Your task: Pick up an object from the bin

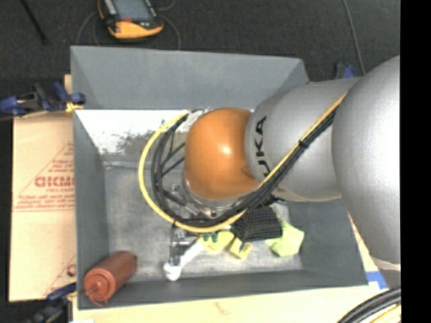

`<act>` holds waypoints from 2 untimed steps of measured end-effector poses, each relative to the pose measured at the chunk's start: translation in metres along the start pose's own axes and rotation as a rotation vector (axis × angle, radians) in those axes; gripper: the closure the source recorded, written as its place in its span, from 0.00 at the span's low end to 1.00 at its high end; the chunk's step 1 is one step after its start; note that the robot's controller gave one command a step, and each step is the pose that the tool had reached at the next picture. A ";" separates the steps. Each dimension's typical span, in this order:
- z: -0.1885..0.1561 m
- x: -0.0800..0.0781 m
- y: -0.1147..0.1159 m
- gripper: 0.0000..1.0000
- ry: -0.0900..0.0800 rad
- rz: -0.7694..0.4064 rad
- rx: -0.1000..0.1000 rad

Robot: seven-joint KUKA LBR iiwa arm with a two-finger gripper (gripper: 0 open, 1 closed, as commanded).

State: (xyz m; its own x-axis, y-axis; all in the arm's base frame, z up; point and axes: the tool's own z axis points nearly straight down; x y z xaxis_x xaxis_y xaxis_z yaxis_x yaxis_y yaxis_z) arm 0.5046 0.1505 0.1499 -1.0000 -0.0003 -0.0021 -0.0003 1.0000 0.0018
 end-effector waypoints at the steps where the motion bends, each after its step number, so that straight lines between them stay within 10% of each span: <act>1: 0.018 0.006 -0.029 0.00 -0.003 -0.070 -0.001; 2: 0.077 0.021 -0.045 1.00 -0.005 -0.215 0.000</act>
Offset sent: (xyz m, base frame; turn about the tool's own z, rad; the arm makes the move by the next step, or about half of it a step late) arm -0.0231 -0.0450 -0.0799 -0.2186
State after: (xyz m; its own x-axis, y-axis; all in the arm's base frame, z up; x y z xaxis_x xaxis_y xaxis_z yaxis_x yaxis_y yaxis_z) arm 0.4842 0.1053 0.0731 -0.9770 -0.2132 -0.0069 -0.2132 0.9770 0.0006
